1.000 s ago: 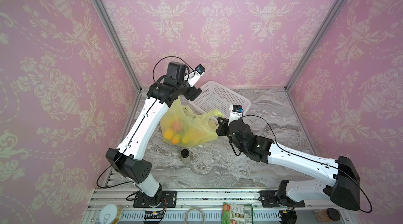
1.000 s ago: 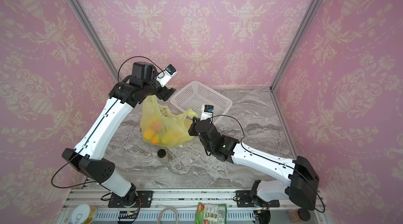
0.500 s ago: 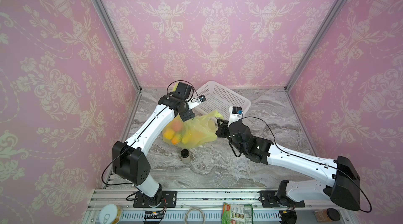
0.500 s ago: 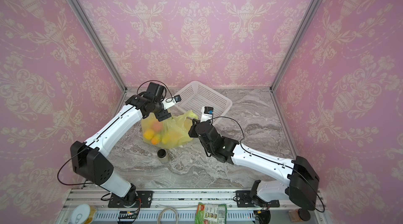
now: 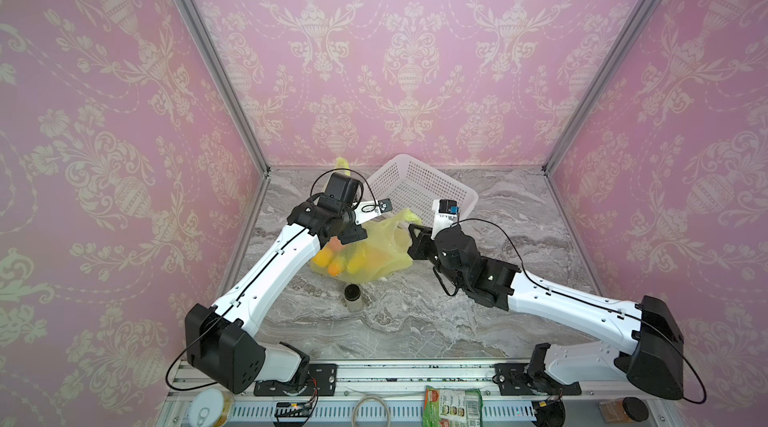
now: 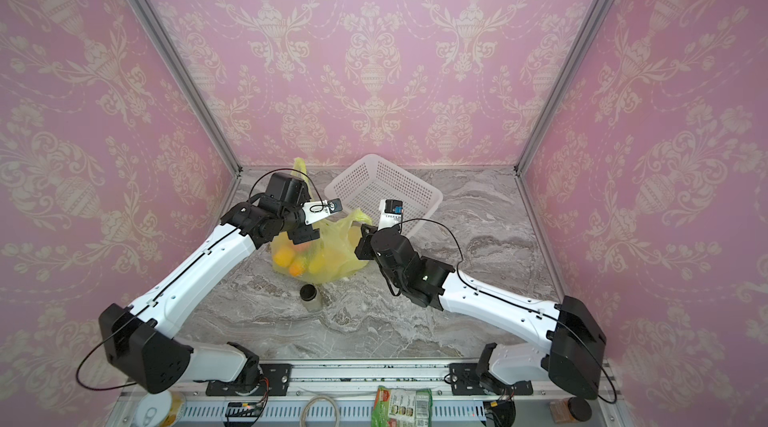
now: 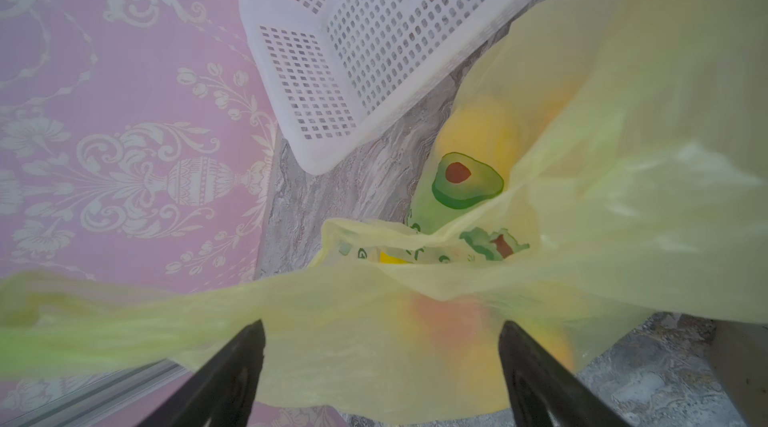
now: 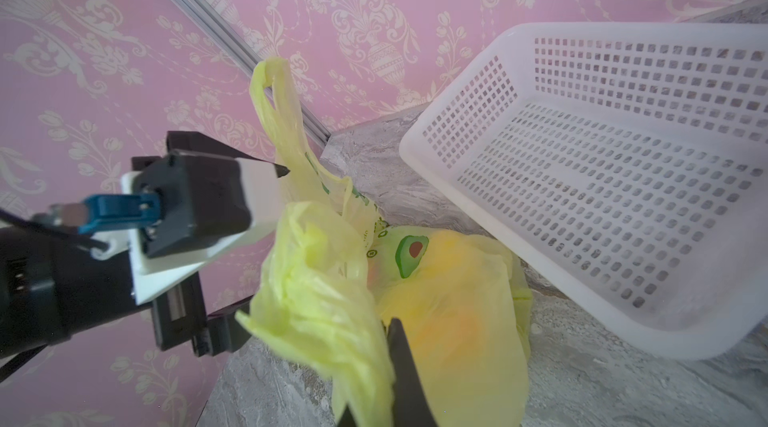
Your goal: Untie the knot of the plastic bag and take out the fruit
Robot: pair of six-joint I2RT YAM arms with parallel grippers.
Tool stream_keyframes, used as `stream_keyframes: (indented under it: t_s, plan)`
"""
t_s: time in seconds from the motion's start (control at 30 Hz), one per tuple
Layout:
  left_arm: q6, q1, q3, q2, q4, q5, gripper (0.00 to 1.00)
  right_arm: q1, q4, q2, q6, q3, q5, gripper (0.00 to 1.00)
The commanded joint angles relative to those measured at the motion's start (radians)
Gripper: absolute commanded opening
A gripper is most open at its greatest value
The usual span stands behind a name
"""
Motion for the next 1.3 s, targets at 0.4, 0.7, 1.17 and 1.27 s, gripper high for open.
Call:
stream_keyframes:
  t_s: [0.4, 0.7, 1.17, 1.27]
  plan:
    - [0.098, -0.034, 0.016, -0.052, -0.007, 0.111, 0.79, -0.054, -0.013, -0.067, 0.007, -0.040, -0.039, 0.00]
    - [0.141, -0.033, 0.050, 0.013, -0.111, 0.257, 0.74, -0.059, -0.012, -0.103, -0.016, -0.052, -0.058, 0.15]
    - [0.069, -0.066, -0.067, -0.054, -0.182, 0.262, 0.07, -0.110, -0.018, -0.097, -0.016, -0.050, -0.089, 0.32]
    - [0.040, -0.145, -0.147, -0.085, -0.179, 0.152, 0.00, -0.123, -0.033, -0.105, -0.062, -0.039, -0.087, 0.65]
